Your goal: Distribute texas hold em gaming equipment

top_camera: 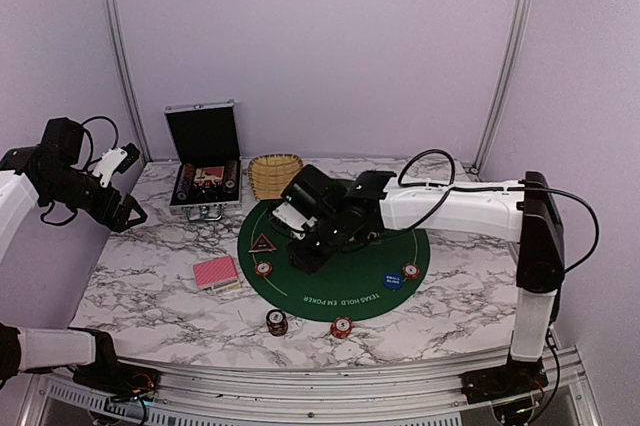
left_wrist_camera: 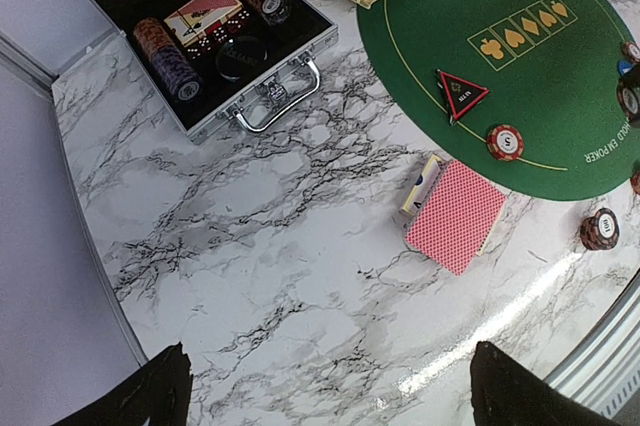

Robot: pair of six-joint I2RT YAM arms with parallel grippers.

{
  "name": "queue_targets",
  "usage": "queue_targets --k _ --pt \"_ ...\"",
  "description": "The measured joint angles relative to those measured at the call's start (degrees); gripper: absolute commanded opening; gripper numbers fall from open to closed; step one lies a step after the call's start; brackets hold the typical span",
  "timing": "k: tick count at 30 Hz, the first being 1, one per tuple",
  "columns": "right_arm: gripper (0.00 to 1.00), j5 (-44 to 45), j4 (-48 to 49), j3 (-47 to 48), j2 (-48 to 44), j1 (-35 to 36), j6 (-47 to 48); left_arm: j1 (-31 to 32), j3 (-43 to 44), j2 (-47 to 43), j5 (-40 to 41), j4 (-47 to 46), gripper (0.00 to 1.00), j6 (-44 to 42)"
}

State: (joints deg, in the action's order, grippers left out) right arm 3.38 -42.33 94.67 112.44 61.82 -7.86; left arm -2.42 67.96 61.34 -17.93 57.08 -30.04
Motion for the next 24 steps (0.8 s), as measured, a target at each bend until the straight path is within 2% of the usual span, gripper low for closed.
queue_targets --k 17,24 --pt "0.13 2.4 0.3 0.0 -1.0 -24.0 0.3 0.0 0.0 -0.1 0.1 0.0 0.99 0.0" --pt "0.13 3.1 1.0 2.5 3.1 -30.9 0.4 0.0 0.0 -0.6 0.5 0.1 0.99 -0.3"
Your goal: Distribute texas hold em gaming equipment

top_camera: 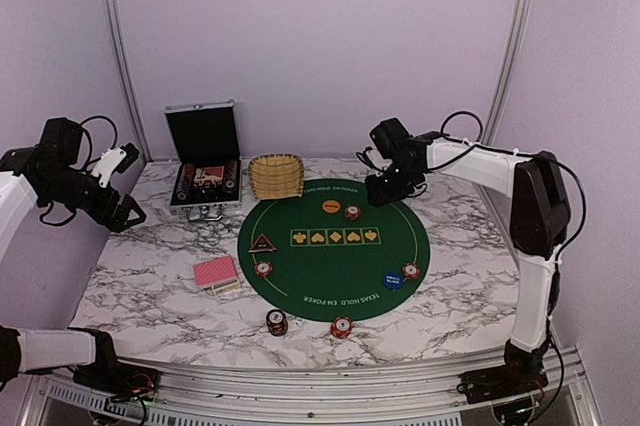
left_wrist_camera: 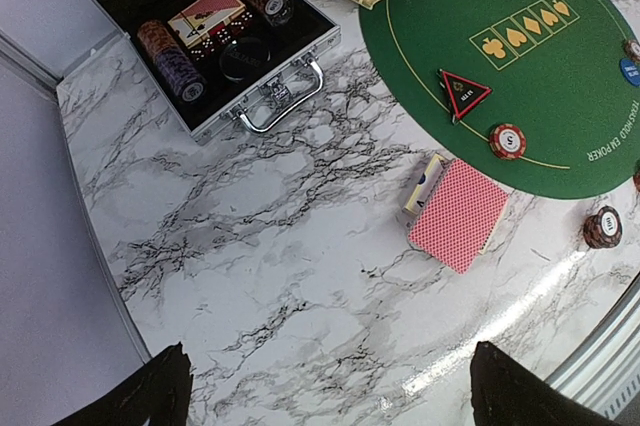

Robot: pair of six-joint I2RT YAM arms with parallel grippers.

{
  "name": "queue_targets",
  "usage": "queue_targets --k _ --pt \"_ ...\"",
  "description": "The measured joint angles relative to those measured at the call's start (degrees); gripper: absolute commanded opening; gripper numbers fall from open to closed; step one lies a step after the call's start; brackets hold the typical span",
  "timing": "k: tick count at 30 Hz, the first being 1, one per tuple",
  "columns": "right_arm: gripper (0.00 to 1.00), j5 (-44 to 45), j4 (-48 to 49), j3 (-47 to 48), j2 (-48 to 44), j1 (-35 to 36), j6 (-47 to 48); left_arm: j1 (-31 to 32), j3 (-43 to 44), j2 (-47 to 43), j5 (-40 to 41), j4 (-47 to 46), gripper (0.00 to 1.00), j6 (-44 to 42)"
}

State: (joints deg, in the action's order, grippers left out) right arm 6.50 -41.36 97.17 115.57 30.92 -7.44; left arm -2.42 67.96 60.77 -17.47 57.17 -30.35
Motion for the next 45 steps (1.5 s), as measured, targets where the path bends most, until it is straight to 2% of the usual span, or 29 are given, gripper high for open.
queue_targets --k 8,16,18,21,23,27,33,38,41,45 --pt "0.13 -0.4 1.0 2.0 7.6 -4.6 0.0 0.0 0.0 0.0 0.0 0.1 0.99 -0.5" --pt "0.15 -2.2 1.6 6.8 15.0 -5.7 0.0 0.0 0.0 0.0 0.0 0.1 0.99 -0.8" --pt "0.22 -2.9 1.7 7.9 15.9 -5.7 0.0 0.0 0.0 0.0 0.1 0.1 0.99 -0.8" --pt "0.43 -3.7 1.8 8.9 16.5 -5.7 0.0 0.0 0.0 0.0 0.1 0.2 0.99 -0.8" --pt "0.51 -4.1 1.9 9.4 16.5 -5.7 0.1 0.0 0.0 0.0 0.1 0.2 0.99 -0.8" --pt "0.56 -4.2 2.0 10.1 16.5 -5.7 0.2 0.0 0.0 0.0 0.1 0.1 0.99 -0.8" --pt "0.57 -4.7 1.6 10.0 15.5 -5.6 0.3 0.0 0.0 0.0 0.1 0.2 0.99 -0.8" --pt "0.60 -4.3 1.6 7.8 9.1 -4.0 0.4 0.0 0.0 0.0 0.1 0.2 0.99 -0.8" --pt "0.69 -3.5 1.9 4.8 2.2 -0.2 0.4 0.0 0.0 0.0 0.1 0.2 0.99 -0.8" --pt "0.81 -3.0 3.3 0.1 -5.7 9.6 0.6 0.0 0.0 0.0 0.1 0.2 0.99 -0.8"
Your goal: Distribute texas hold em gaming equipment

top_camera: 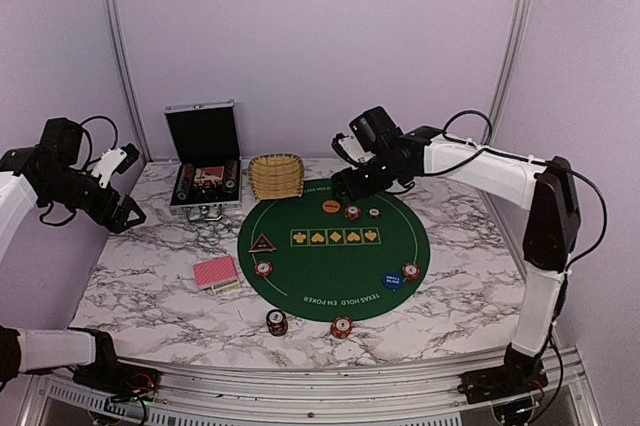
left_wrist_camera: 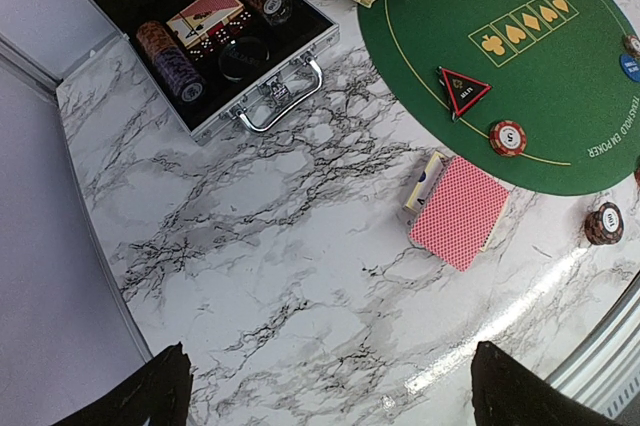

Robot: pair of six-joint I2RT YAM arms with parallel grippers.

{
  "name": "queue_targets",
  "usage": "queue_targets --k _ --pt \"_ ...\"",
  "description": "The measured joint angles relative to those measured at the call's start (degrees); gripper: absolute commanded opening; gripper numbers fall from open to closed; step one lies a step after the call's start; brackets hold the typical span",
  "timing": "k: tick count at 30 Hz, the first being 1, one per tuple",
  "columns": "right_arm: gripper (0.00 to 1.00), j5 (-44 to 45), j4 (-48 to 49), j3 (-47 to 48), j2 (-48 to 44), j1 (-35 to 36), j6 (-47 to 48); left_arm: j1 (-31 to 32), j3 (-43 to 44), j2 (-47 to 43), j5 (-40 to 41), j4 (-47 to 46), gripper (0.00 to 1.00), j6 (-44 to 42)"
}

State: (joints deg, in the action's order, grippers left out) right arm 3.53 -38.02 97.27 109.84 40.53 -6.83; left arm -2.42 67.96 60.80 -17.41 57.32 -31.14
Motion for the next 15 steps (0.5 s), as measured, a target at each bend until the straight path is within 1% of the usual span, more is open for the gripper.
queue_targets --k 4,7,9,12,15 --pt "0.86 -1.0 0.4 -3.0 -2.2 13.2 0.2 0.0 0.0 0.0 0.0 0.0 0.99 0.0" --pt "0.88 -3.2 -0.2 -4.3 -1.3 21.5 0.9 0.0 0.0 0.0 0.0 0.0 0.99 0.0" --pt "0.88 -4.5 -0.9 -4.4 0.1 25.8 1.3 0.0 0.0 0.0 0.0 0.0 0.99 0.0" --pt "0.88 -6.3 -1.9 -4.4 2.9 29.4 2.3 0.0 0.0 0.0 0.0 0.0 0.99 0.0" --pt "0.88 -7.7 -2.5 -4.4 6.2 30.6 2.8 0.0 0.0 0.0 0.0 0.0 0.99 0.0"
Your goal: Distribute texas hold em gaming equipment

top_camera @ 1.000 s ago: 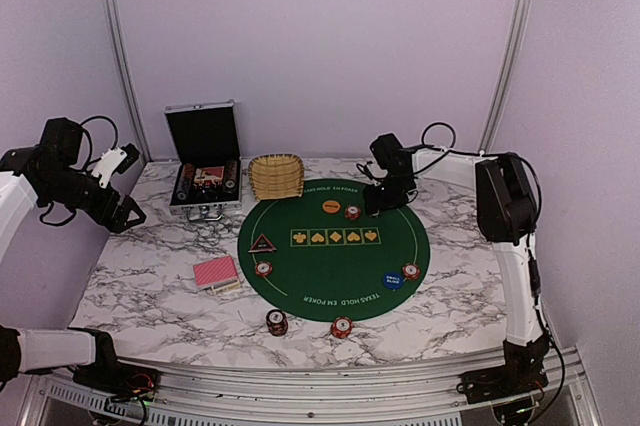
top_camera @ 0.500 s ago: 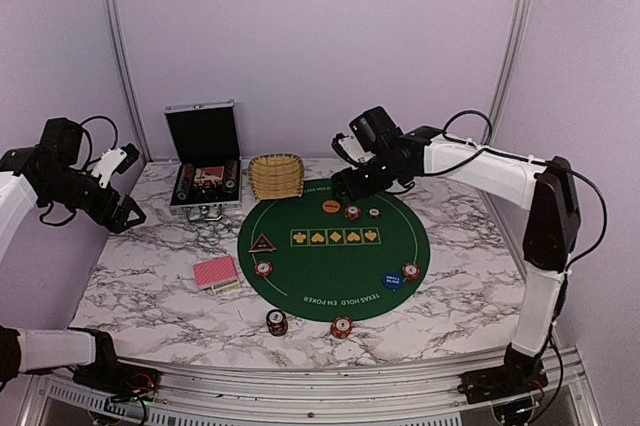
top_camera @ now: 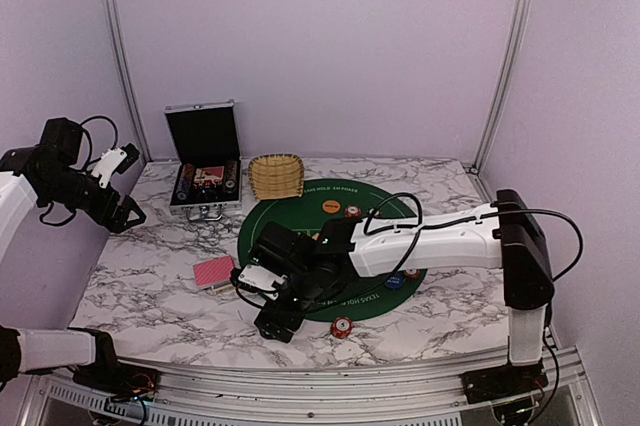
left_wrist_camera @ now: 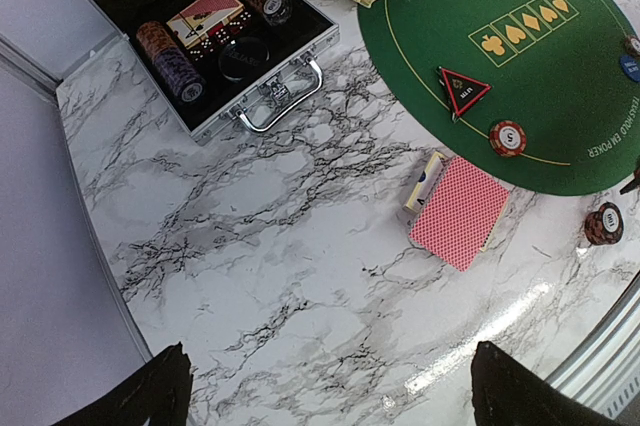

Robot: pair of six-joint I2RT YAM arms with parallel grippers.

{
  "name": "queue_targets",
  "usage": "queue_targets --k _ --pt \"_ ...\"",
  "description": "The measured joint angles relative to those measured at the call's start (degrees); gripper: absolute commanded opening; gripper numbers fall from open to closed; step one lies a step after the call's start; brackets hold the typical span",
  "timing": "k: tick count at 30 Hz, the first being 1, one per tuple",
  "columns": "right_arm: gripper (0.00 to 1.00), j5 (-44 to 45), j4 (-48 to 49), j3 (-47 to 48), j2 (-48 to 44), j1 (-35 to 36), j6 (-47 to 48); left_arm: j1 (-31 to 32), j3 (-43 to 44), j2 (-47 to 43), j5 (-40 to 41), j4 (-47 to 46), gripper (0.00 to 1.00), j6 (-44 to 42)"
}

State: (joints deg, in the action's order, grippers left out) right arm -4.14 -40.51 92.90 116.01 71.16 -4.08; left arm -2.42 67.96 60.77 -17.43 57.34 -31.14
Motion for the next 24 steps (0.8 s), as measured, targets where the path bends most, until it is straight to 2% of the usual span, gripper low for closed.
queue_targets --k 11,24 --pt "0.83 -0.9 -0.3 0.0 3.9 0.0 1.2 0.0 0.0 0.0 0.0 0.0 0.99 0.0" --pt "0.71 -0.6 -0.2 0.1 6.4 -0.1 1.2 0.0 0.0 0.0 0.0 0.1 0.99 0.0"
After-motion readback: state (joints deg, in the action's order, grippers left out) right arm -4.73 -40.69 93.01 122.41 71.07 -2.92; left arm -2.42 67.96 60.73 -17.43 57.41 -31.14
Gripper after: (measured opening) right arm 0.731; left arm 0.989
